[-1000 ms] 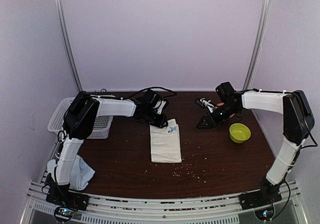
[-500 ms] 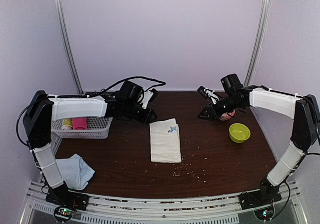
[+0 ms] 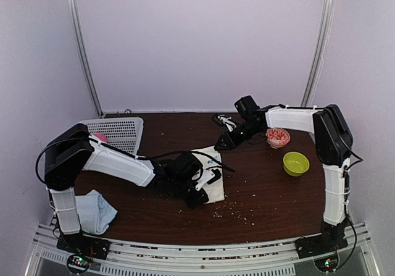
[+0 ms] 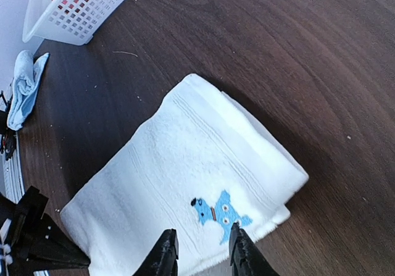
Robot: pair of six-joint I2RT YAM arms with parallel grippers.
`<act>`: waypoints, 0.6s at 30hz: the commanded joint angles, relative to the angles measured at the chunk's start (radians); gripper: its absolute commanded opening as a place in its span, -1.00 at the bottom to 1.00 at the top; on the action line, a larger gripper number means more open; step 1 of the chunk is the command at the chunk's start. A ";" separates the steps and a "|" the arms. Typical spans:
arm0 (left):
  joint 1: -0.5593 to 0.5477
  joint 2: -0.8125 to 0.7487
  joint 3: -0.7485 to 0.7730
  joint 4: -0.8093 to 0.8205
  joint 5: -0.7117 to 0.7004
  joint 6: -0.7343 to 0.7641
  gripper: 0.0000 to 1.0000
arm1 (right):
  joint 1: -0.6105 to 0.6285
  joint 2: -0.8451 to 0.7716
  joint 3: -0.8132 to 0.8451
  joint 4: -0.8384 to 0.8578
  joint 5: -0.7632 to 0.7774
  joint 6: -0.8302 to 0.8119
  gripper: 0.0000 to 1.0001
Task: Roll the towels
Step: Smooth out the towel at the center of the board.
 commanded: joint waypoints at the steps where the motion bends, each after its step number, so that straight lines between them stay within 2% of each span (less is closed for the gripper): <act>1: 0.002 0.033 -0.035 0.067 0.012 -0.028 -1.00 | 0.050 0.112 0.110 -0.011 -0.044 0.038 -0.42; 4: -0.001 0.054 -0.031 0.072 0.040 -0.044 -1.00 | 0.060 0.192 0.175 -0.018 -0.034 0.074 -0.42; 9: -0.005 0.080 0.000 0.090 0.054 -0.059 -1.00 | 0.025 0.271 0.228 -0.044 0.094 0.136 -0.46; 11: -0.010 0.069 0.013 0.109 0.042 -0.064 -1.00 | 0.013 0.307 0.254 -0.069 0.076 0.130 -0.45; 14: -0.012 0.034 0.034 0.136 0.000 -0.065 -0.93 | 0.023 0.366 0.387 -0.202 0.043 0.054 -0.45; 18: -0.012 -0.046 0.053 0.114 -0.033 -0.075 -0.73 | 0.028 0.224 0.354 -0.225 0.005 0.006 -0.42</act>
